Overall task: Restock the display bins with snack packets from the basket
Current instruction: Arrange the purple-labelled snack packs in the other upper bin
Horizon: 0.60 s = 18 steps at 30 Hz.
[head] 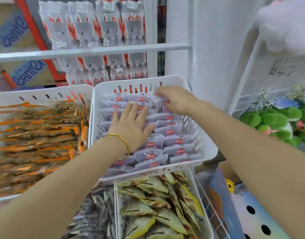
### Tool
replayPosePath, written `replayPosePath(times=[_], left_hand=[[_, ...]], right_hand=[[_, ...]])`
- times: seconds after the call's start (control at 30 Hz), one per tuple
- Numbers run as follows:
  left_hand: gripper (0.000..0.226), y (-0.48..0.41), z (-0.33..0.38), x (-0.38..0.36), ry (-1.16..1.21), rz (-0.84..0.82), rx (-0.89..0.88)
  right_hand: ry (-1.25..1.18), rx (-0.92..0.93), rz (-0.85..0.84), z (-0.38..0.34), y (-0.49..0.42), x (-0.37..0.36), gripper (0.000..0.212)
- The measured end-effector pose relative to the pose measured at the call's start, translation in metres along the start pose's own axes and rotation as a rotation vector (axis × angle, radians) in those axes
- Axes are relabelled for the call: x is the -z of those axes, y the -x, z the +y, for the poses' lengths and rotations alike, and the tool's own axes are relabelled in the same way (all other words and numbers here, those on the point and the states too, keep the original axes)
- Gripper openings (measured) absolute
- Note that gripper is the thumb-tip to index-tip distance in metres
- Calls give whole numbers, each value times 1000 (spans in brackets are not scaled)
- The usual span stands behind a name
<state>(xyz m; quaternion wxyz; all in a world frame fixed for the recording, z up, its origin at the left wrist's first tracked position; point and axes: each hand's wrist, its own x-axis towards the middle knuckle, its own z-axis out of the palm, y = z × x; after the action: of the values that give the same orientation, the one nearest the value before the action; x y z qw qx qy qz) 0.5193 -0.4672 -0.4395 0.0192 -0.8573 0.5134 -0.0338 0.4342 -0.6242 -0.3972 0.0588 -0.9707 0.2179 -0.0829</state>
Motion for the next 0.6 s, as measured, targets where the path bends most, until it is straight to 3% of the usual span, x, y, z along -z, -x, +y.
replayPosePath(times=[0.1,0.23,0.3,0.47,0.53,0.6], left_hand=[[64,1,-1,-3,-7,24,-16],[64,0,-1,-1,6,11,-20],[64,8,-1,4,37,21,-29],[63,84,-3,22,226,205,-155],[66,140,0,22,367,295,-241],[64,198,4,14,450,266,-277]], right_hand=[[-262,-43,-129,-5,-2,-5,52],[-480,-107,-161,-17,12,4,51],[-545,-118,-117,-22,27,10,53],[-673,-184,195,-32,96,27,59],[-812,-165,231,-53,144,21,58],[-987,-157,189,-86,194,4,53]])
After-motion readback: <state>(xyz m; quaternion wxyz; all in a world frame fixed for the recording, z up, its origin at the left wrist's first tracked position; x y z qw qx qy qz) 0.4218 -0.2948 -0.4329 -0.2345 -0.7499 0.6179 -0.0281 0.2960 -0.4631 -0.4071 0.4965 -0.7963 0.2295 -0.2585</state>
